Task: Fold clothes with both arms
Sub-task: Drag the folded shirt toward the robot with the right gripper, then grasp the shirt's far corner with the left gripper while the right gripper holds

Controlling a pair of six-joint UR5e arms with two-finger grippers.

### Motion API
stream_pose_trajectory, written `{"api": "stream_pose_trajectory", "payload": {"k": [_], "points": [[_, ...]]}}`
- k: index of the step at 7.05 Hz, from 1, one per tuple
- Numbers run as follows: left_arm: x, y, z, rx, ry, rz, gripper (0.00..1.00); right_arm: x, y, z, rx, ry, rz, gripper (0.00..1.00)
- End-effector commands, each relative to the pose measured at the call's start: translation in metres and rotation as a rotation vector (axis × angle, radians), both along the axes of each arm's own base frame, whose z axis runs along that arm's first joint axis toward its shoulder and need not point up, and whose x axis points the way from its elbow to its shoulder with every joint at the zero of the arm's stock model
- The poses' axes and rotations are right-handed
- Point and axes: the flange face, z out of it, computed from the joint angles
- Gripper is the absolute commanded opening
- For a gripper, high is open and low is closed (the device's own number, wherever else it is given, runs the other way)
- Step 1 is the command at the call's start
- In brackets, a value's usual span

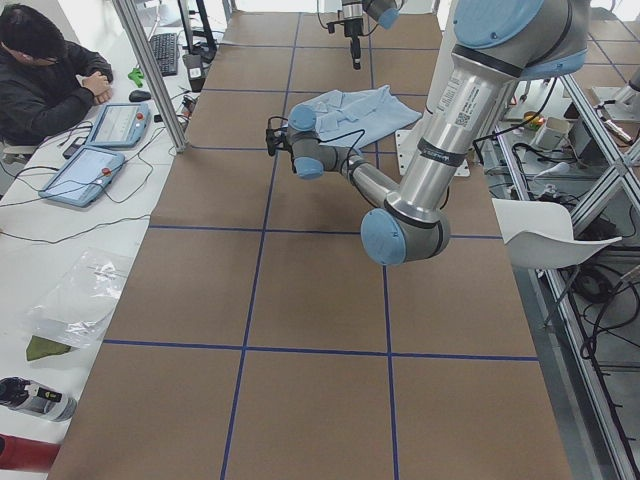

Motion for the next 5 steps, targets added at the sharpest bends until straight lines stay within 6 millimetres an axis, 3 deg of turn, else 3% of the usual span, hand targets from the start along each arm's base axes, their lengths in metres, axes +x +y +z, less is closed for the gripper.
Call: {"api": "stream_pose_trajectory", "payload": {"k": [1,2,5], "points": [[0.046,0.034,-0.034,-0.057,-0.066,0.005,0.97,0.008,-0.008,0.001,0.000,0.002,0.025,1.00],[0.063,0.042,-0.034,-0.066,-0.086,0.005,0.95,0.009,-0.009,0.001,0.000,0.002,0.030,1.00],[0.087,0.030,-0.021,-0.076,-0.135,-0.024,0.92,0.008,-0.009,0.000,0.001,0.001,0.030,1.00]]}}
